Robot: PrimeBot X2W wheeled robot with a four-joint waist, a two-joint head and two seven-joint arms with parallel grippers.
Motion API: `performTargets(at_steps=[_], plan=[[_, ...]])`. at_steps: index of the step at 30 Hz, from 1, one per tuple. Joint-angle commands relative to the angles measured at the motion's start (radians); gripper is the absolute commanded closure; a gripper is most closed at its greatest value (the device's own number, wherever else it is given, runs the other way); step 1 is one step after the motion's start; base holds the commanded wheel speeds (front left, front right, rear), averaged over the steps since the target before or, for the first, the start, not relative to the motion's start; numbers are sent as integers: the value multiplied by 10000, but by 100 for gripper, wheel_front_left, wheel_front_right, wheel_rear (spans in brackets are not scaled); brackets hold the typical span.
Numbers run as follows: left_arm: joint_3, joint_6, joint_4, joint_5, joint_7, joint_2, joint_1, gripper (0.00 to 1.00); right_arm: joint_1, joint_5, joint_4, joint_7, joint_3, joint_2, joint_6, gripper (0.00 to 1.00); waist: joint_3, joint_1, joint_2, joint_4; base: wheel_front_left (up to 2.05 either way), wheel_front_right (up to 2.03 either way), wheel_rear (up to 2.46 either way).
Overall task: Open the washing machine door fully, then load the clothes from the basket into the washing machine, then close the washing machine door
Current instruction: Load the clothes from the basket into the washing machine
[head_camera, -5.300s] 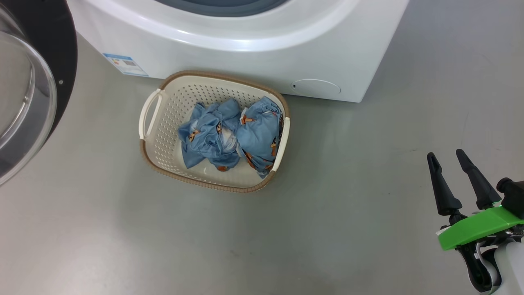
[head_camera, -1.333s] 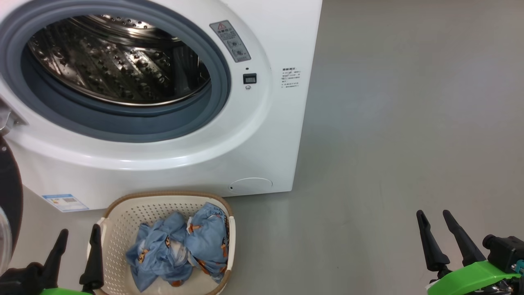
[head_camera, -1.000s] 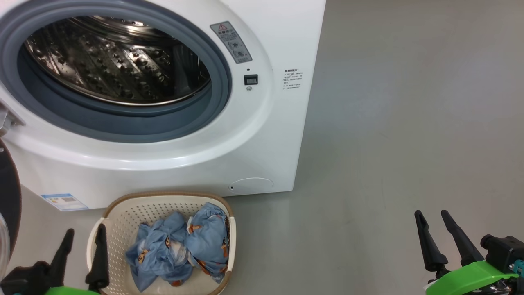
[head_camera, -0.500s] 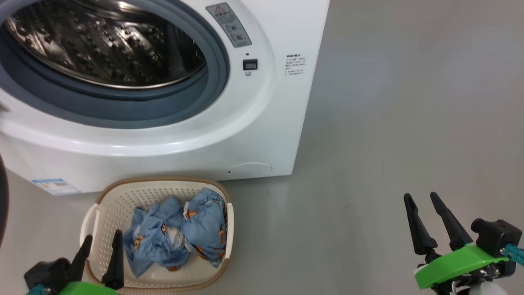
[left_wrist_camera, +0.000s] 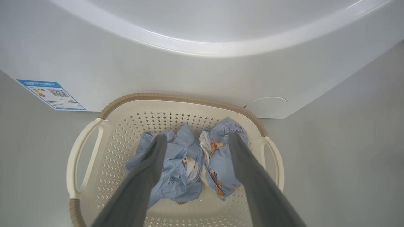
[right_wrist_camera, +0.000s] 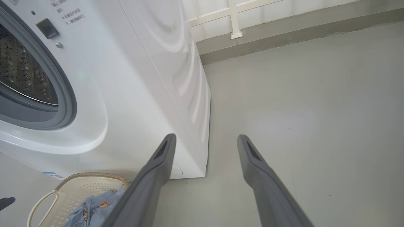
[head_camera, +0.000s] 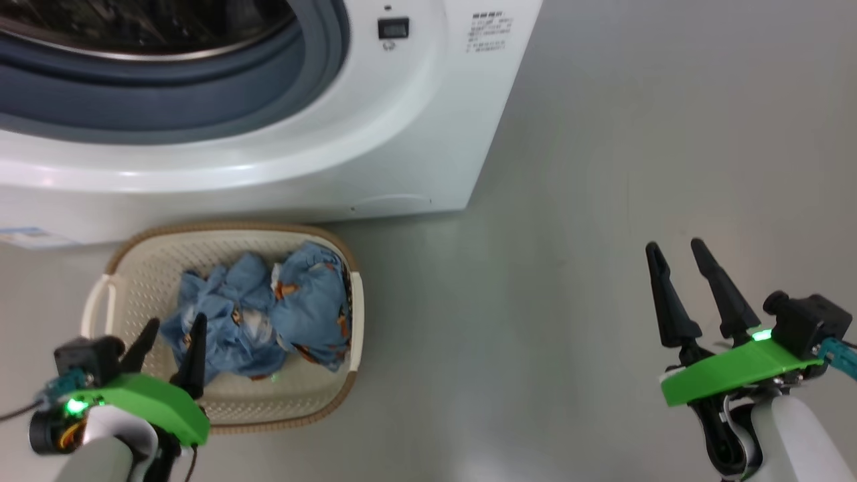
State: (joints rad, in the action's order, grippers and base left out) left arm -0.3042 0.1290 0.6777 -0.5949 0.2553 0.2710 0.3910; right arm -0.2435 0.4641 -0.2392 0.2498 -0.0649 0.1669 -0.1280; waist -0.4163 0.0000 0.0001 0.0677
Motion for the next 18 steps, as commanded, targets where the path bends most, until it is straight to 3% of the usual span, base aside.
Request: performTargets(at_steps=[1, 18], plan=[[66, 17, 296, -226, 65, 496, 538, 0, -219, -162, 295, 120, -228, 8, -27, 0, -1146, 0, -1, 205, 0, 0, 0], [-1825, 17, 2799, -1594, 65, 1250, 3182, 0, -1267, -394, 673, 120, -376, -195, -27, 0, -3264, 0, -1, 510, 0, 0, 0]])
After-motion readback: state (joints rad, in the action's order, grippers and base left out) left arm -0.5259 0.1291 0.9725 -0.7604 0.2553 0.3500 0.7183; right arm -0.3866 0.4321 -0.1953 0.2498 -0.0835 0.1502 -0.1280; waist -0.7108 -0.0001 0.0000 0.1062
